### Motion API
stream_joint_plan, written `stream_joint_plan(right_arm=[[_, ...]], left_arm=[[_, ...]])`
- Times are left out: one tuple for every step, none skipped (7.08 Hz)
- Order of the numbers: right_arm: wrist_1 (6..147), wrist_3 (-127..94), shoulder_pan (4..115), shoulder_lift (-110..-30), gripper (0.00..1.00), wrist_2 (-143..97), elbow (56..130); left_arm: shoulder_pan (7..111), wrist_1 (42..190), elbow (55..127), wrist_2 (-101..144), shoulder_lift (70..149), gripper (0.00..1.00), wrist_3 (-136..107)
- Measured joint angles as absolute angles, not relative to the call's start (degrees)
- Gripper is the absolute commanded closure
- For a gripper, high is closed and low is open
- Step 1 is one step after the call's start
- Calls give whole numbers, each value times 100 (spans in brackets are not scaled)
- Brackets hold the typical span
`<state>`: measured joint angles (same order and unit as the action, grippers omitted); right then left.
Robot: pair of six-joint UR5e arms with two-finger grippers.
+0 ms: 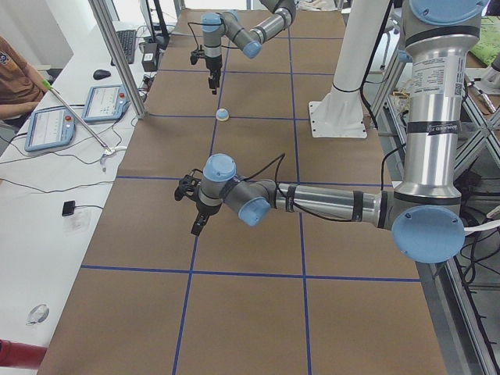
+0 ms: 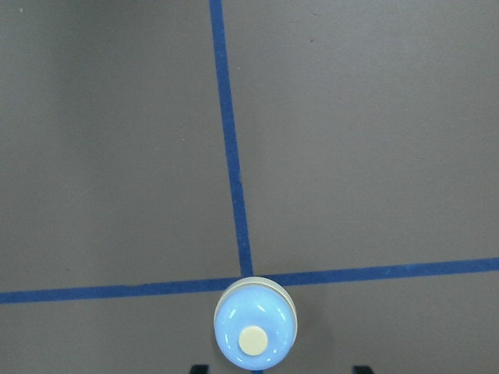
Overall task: Place and press bell with both arms
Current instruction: 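Press down on the bell top with the right gripper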
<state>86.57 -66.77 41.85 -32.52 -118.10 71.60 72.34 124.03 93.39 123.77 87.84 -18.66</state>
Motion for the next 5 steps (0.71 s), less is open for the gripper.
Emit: stream_joint_plan(right_arm=[[8571, -6747, 4119, -3184, 90, -11727, 7018], [8538, -6799, 4069, -3159, 100, -11681, 6937], [8524, -6844, 4023, -3148, 100, -11642, 6888], [8509, -6863, 3959, -3145, 100, -11552, 6846], [8413, -6872, 3890, -3145, 100, -11445, 6764]], left_arm=[[7337, 12211, 9420, 12393, 8645, 0, -1613], [7436, 12031, 9528, 12401, 8529, 0, -1410], [7481, 11935, 9596, 12402, 8461, 0, -1317], [7498, 11895, 9625, 12402, 8429, 0, -1283], [7502, 11881, 9633, 12399, 8417, 0, -1271]])
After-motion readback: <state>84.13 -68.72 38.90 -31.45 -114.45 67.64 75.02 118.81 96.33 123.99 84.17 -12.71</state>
